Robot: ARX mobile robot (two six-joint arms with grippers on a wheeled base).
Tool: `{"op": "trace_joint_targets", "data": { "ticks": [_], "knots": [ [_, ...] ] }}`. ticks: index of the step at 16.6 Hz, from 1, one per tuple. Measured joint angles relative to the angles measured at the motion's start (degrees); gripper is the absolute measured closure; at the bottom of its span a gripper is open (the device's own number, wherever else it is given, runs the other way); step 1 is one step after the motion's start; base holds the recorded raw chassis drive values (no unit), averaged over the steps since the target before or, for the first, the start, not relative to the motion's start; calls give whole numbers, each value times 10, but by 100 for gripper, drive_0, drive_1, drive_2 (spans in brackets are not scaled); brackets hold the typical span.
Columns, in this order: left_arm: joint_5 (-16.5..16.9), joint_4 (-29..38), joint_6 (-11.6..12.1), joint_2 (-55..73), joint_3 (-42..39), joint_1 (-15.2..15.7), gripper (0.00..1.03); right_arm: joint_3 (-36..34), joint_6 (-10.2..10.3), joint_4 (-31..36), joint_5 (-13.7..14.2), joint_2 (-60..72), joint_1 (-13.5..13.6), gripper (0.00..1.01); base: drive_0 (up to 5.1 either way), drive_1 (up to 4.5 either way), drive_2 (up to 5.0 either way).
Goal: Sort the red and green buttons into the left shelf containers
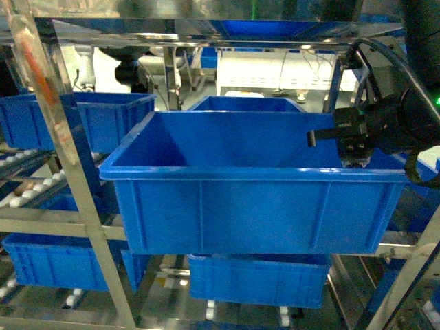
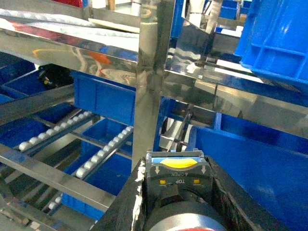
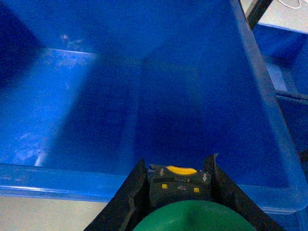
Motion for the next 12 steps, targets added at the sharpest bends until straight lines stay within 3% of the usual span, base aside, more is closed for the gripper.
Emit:
{"op": "trace_joint_targets", "data": {
  "ticks": [7,10,12],
  "knots": [
    [0,0,0,0,0,0,75,-48,-1,18,9,-33,-5,72,0,0,0],
    [0,0,0,0,0,0,75,-6,-4,11,12,5,-9,72,0,0,0],
    [0,0,0,0,0,0,75,52,-17,-1,14,40,-8,72,0,0,0]
  ]
}}
